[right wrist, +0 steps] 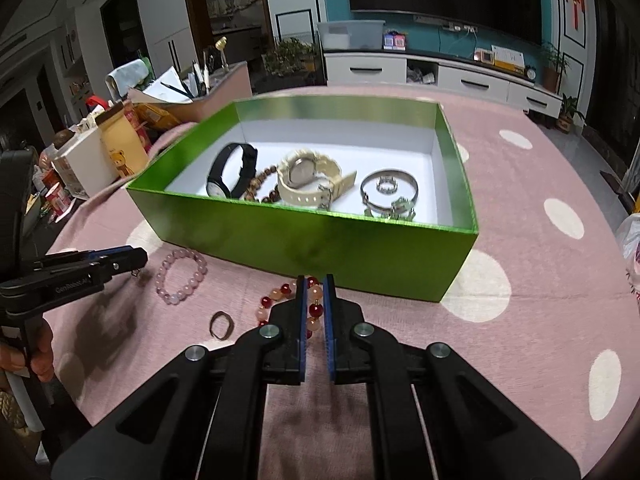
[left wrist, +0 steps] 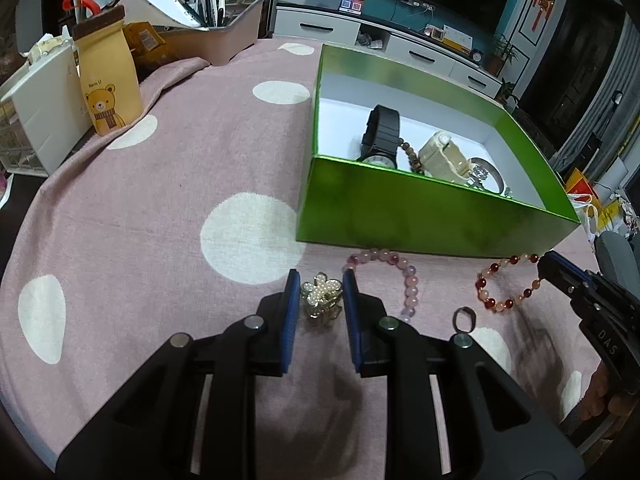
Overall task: Organize jewelry
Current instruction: 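Grasp the gold flower brooch with the left gripper while the right grasps the red-and-white bead bracelet, then carry the brooch and red-and-white bracelet into the green box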
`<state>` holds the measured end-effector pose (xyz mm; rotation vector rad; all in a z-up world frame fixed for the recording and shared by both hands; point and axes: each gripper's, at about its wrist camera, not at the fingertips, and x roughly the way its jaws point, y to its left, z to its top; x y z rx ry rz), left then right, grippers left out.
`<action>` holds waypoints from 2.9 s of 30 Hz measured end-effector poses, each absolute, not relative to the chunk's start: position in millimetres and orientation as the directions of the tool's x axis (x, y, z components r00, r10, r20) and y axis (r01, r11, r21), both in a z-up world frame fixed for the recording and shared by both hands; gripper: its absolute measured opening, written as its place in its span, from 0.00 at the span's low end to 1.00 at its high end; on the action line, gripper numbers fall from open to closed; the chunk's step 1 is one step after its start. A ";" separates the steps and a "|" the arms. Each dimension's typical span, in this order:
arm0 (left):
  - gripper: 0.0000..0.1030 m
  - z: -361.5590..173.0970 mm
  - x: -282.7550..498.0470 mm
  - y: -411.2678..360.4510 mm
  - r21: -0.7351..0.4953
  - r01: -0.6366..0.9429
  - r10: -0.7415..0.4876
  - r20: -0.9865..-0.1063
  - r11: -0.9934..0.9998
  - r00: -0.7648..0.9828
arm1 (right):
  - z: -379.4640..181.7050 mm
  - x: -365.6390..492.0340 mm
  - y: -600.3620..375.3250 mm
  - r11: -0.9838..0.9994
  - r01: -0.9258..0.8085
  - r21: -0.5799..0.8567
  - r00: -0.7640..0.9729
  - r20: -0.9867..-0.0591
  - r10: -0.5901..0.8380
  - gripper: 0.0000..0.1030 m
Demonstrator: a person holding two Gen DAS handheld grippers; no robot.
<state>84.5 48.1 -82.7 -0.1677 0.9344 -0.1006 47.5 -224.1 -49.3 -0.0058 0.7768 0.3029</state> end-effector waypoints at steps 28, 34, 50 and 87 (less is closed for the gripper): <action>0.21 -14.8 70.3 14.5 -0.075 0.076 -0.107 -0.737 0.994 0.668 | 19.9 21.7 -246.5 0.958 -0.275 0.086 0.785 -0.555 0.275 0.07; 0.21 -3.5 75.4 2.3 -0.055 0.103 -0.111 -0.722 0.993 0.683 | 32.7 25.9 -250.2 0.960 -0.271 0.073 0.807 -0.527 0.268 0.07; 0.21 7.3 103.6 -19.6 -0.025 0.145 -0.119 -0.713 0.989 0.690 | 51.5 53.7 -257.9 0.964 -0.258 0.069 0.838 -0.480 0.259 0.07; 0.21 -16.1 182.9 -52.1 -0.012 0.186 -0.133 -0.746 0.982 0.653 | 20.2 125.4 -258.6 0.966 -0.240 0.095 0.803 -0.540 0.253 0.07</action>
